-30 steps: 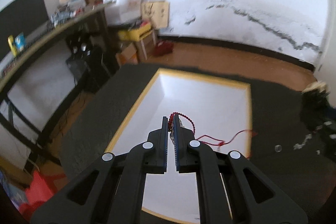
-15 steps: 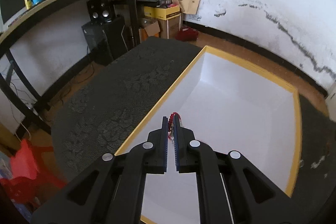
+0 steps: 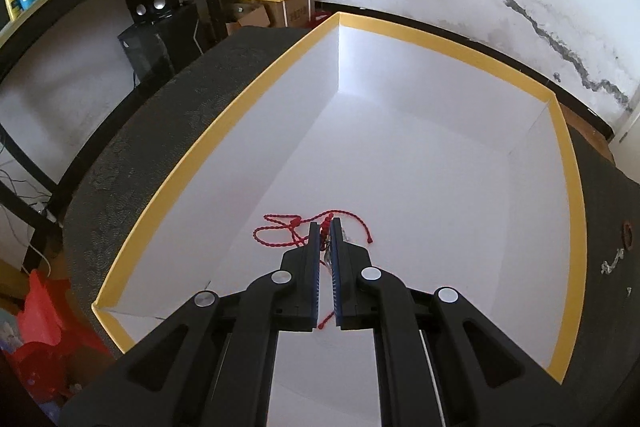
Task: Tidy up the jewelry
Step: 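Carry the necklace into the white box and open the left gripper, then lower the black watch into the box and open the right gripper, then move both tools back over the rug toward the silver ring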
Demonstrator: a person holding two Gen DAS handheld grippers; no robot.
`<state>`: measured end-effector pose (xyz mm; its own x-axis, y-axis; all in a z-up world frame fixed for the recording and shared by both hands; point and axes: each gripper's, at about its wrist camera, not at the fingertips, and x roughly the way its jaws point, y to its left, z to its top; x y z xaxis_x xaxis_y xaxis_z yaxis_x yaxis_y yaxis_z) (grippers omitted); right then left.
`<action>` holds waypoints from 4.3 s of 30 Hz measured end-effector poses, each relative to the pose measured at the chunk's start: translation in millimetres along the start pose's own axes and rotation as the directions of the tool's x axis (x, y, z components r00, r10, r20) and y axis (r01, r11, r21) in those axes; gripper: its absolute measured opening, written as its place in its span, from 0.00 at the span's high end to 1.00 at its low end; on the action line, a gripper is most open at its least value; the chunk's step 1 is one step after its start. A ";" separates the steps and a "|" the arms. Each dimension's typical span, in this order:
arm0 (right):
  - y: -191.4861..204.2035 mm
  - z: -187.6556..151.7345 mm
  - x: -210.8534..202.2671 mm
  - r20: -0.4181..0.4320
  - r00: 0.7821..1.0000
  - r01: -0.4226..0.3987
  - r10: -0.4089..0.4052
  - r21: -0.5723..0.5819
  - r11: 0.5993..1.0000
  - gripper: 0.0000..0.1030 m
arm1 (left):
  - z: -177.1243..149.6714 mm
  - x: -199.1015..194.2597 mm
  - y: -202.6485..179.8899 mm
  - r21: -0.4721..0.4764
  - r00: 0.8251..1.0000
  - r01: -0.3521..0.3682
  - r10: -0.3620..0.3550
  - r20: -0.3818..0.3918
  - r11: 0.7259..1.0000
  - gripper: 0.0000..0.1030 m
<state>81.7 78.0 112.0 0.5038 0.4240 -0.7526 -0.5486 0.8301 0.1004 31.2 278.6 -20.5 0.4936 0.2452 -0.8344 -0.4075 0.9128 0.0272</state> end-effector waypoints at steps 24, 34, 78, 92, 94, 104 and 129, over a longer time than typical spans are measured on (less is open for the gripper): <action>19.8 12.4 25.5 -0.072 0.997 0.024 -0.025 -0.021 0.999 0.38 | -18.5 -46.1 4.9 0.007 0.993 0.099 -0.099 0.066 0.995 0.08; 39.5 29.3 128.5 -0.254 0.965 0.049 -0.056 -0.034 0.998 0.38 | -24.5 -48.5 25.7 -0.021 0.993 0.103 -0.101 0.062 0.994 0.08; -118.8 -70.6 -98.1 0.071 0.941 0.313 -0.331 0.195 0.930 0.06 | -17.8 -91.0 -67.9 0.108 0.964 0.196 -0.211 0.160 0.975 0.08; -257.2 -175.5 -148.5 -0.047 0.885 0.449 -0.463 0.341 0.826 0.06 | -53.9 -74.0 -252.6 0.342 0.963 0.230 -0.265 0.058 0.911 0.08; -256.3 -177.5 -150.5 -0.048 0.885 0.449 -0.462 0.341 0.826 0.06 | -57.7 -71.7 -262.9 0.335 0.961 0.245 -0.274 0.043 0.910 0.08; -269.9 -184.1 -154.5 -0.058 0.891 0.439 -0.450 0.359 0.824 0.06 | -63.1 -58.4 -288.1 0.365 0.966 0.225 -0.256 0.039 0.903 0.08; -270.1 -178.9 -142.7 -0.065 0.902 0.423 -0.428 0.343 0.839 0.06 | -82.6 20.8 -312.8 0.307 0.975 0.219 -0.214 -0.052 0.926 0.06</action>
<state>38.6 -271.5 75.9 0.6456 0.0038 -0.7636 -0.0182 0.9998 -0.0104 105.5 -28.9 -91.8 0.5288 0.0271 -0.8483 -0.0334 0.9994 0.0110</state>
